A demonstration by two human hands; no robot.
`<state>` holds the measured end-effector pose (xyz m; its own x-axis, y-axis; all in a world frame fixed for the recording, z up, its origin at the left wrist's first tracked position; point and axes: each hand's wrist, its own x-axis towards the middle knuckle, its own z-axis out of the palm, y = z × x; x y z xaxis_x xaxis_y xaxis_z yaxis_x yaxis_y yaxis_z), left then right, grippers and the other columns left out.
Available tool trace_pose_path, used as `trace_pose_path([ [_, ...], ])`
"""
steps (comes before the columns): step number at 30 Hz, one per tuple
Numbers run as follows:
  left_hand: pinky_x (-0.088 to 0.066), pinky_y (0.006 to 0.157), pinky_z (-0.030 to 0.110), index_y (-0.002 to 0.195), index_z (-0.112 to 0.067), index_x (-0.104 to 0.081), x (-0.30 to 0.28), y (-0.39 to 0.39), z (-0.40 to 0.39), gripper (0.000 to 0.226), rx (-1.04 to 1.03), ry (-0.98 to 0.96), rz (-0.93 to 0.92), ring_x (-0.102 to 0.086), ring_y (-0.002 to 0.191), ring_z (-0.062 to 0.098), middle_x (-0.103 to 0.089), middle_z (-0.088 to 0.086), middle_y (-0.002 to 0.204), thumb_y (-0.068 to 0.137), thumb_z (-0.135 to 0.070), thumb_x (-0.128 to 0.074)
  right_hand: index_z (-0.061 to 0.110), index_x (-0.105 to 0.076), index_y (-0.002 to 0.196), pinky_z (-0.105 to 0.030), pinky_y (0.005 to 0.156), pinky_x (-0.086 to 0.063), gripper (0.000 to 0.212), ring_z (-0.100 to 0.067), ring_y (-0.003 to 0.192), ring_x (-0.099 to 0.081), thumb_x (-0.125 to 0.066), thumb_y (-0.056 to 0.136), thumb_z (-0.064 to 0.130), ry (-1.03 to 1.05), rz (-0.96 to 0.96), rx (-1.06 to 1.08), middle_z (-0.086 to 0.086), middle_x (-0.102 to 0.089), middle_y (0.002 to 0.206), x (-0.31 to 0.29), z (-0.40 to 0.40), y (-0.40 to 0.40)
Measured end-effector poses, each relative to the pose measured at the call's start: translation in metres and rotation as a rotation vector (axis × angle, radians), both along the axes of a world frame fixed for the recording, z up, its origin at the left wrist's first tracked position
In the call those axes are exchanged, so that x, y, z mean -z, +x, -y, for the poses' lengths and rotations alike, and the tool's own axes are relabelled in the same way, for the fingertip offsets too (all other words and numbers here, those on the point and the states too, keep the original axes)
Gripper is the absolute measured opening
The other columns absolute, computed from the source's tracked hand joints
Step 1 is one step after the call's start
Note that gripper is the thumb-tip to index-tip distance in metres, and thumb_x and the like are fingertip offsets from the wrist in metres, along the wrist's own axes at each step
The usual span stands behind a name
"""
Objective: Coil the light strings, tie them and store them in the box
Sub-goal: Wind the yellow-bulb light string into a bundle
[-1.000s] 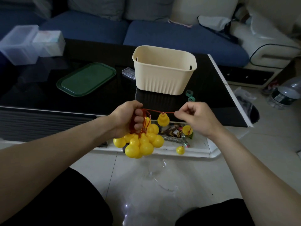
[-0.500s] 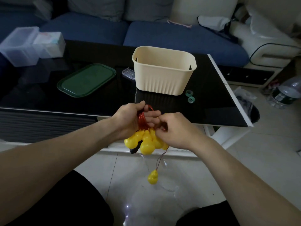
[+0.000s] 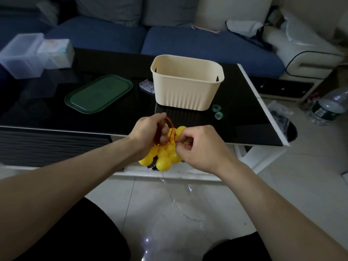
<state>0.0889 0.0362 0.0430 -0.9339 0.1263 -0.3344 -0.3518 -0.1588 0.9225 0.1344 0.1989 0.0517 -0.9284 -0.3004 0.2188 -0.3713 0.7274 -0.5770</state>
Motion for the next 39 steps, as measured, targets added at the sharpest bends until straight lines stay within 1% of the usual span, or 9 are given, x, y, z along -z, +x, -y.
trace_pose_path([
  [4, -0.029, 0.05, 0.03, 0.065, -0.017, -0.039, 0.004, 0.0, 0.002, 0.038, -0.016, -0.091, -0.022, -0.033, 0.046, 0.019, -0.042, 0.003, 0.053, 0.101, -0.027, -0.045, 0.018, -0.06, 0.055, -0.026, 0.047, -0.041, 0.018, -0.015, 0.051, -0.054, -0.063, 0.069, 0.03, -0.016, 0.001, 0.008, 0.005, -0.055, 0.048, -0.002, 0.001, 0.002],
  [13, -0.031, 0.046, 0.025, 0.064, -0.014, -0.041, 0.008, 0.004, -0.003, 0.039, 0.077, -0.338, -0.18, -0.034, 0.047, 0.014, -0.039, 0.003, 0.054, 0.103, -0.022, -0.044, 0.007, -0.058, 0.052, -0.021, 0.046, -0.033, 0.028, -0.009, 0.046, -0.043, -0.064, 0.077, 0.019, -0.086, 0.183, -0.091, -0.009, -0.055, 0.05, 0.007, 0.013, 0.001],
  [18, -0.029, 0.048, 0.027, 0.065, -0.017, -0.041, 0.009, 0.004, 0.0, 0.037, 0.112, -0.284, -0.099, -0.03, 0.049, 0.014, -0.036, 0.004, 0.058, 0.101, -0.02, -0.046, 0.012, -0.067, 0.067, -0.038, 0.057, -0.044, 0.02, -0.019, 0.059, -0.054, -0.065, 0.085, 0.02, 0.117, 0.296, -0.065, -0.005, -0.062, 0.065, 0.018, 0.01, -0.005],
  [21, -0.028, 0.048, 0.027, 0.065, -0.016, -0.041, 0.01, 0.003, 0.002, 0.037, 0.087, -0.25, -0.038, -0.03, 0.049, 0.015, -0.038, 0.003, 0.056, 0.101, -0.022, -0.045, 0.018, -0.069, 0.074, -0.028, 0.065, -0.042, 0.015, -0.011, 0.078, -0.055, -0.065, 0.087, 0.023, 0.14, 0.227, -0.02, 0.003, -0.056, 0.089, 0.023, 0.01, -0.006],
  [25, -0.028, 0.048, 0.028, 0.066, -0.017, -0.042, 0.009, 0.001, 0.004, 0.036, 0.081, -0.218, -0.005, -0.029, 0.048, 0.016, -0.039, 0.003, 0.056, 0.101, -0.024, -0.045, 0.012, -0.069, 0.068, -0.029, 0.083, -0.046, 0.019, -0.014, 0.111, -0.057, -0.068, 0.082, 0.025, 0.149, 0.202, -0.015, 0.001, -0.059, 0.125, 0.02, 0.01, -0.009],
  [29, -0.032, 0.041, 0.022, 0.067, -0.015, -0.044, 0.009, 0.002, 0.002, 0.034, 0.067, -0.317, -0.062, -0.034, 0.044, 0.012, -0.04, 0.003, 0.056, 0.1, -0.021, -0.048, 0.007, -0.063, 0.064, -0.043, 0.066, -0.054, 0.024, -0.025, 0.08, -0.065, -0.065, 0.079, 0.025, 0.178, 0.24, -0.034, -0.011, -0.069, 0.084, 0.018, 0.013, -0.008],
  [32, -0.034, 0.04, 0.02, 0.068, -0.014, -0.047, 0.011, 0.003, 0.002, 0.031, 0.044, -0.386, -0.091, -0.037, 0.044, 0.012, -0.043, 0.002, 0.056, 0.099, -0.02, -0.05, 0.012, -0.068, 0.069, -0.041, 0.061, -0.053, 0.018, -0.021, 0.066, -0.062, -0.064, 0.081, 0.025, 0.153, 0.233, 0.01, -0.004, -0.067, 0.071, 0.017, 0.015, -0.007],
  [36, -0.034, 0.045, 0.025, 0.065, -0.014, -0.046, 0.01, 0.003, 0.002, 0.036, 0.07, -0.325, -0.072, -0.037, 0.048, 0.015, -0.044, 0.002, 0.055, 0.101, -0.022, -0.049, 0.019, -0.071, 0.074, -0.037, 0.064, -0.052, 0.016, -0.018, 0.071, -0.065, -0.065, 0.087, 0.024, 0.045, 0.314, 0.011, 0.0, -0.07, 0.074, 0.014, 0.013, -0.008],
  [39, -0.037, 0.047, 0.026, 0.067, -0.013, -0.049, 0.007, 0.005, 0.003, 0.036, 0.095, -0.235, 0.003, -0.04, 0.047, 0.017, -0.048, 0.004, 0.056, 0.101, -0.025, -0.048, 0.025, -0.075, 0.088, -0.025, 0.065, -0.045, 0.014, -0.013, 0.081, -0.063, -0.064, 0.094, 0.032, 0.06, 0.363, -0.028, 0.004, -0.066, 0.096, 0.018, 0.01, -0.01],
])
